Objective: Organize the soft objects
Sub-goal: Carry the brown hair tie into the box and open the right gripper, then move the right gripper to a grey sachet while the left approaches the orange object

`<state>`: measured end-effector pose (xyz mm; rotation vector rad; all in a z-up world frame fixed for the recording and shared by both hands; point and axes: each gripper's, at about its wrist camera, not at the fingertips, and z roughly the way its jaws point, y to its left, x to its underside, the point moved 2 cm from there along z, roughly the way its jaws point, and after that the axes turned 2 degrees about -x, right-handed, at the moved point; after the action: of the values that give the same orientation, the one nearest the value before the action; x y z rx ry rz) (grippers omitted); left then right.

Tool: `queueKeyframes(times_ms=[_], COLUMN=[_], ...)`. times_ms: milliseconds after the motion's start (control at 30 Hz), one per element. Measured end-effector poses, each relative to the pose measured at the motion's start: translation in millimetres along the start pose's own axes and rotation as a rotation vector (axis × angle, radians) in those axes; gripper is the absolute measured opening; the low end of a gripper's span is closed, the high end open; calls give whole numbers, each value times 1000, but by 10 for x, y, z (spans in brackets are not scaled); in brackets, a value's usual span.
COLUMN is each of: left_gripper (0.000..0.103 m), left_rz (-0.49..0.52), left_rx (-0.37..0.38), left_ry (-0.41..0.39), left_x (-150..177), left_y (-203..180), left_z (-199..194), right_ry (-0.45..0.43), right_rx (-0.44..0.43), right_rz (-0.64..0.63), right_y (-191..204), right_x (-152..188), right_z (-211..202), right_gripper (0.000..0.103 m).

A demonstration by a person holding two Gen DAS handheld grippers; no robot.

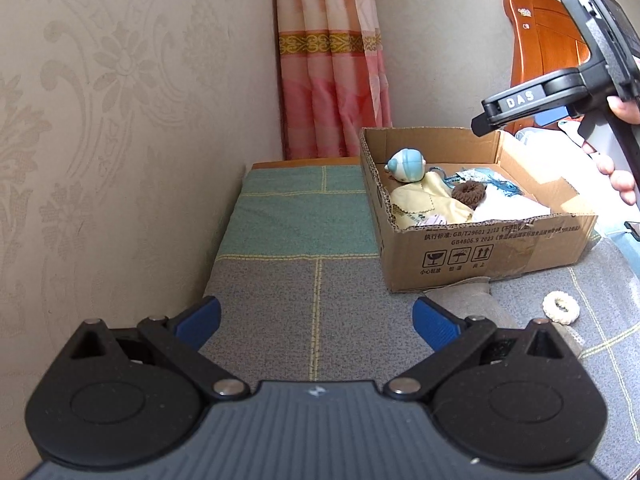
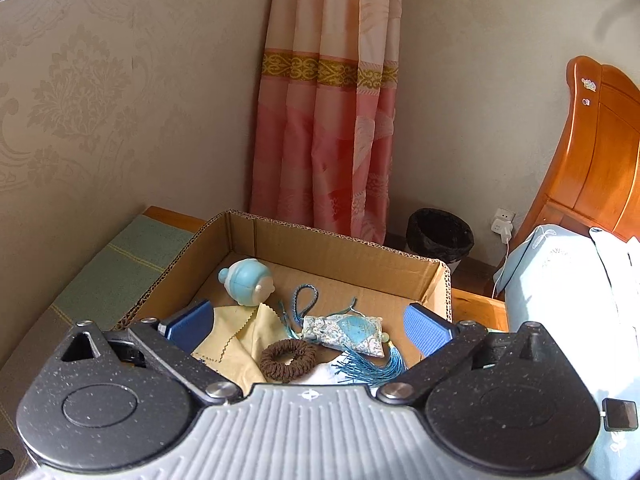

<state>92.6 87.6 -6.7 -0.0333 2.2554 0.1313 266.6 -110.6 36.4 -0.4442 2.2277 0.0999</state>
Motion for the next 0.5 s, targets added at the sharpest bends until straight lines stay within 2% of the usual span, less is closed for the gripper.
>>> queueKeyframes(times_ms=[233, 500], left_gripper=[102, 102], left_rz=[11, 8], left_rx=[12, 20], left_ry=[2, -8], left_x=[14, 23], left_y=[-49, -53], left_z=[-14, -41], right_ry=[37, 81], right_rx=[21, 65], right_rz=[29, 66], right_y=[5, 43], right_x=[173, 566], right_z=[-198, -433], right_gripper=[103, 103])
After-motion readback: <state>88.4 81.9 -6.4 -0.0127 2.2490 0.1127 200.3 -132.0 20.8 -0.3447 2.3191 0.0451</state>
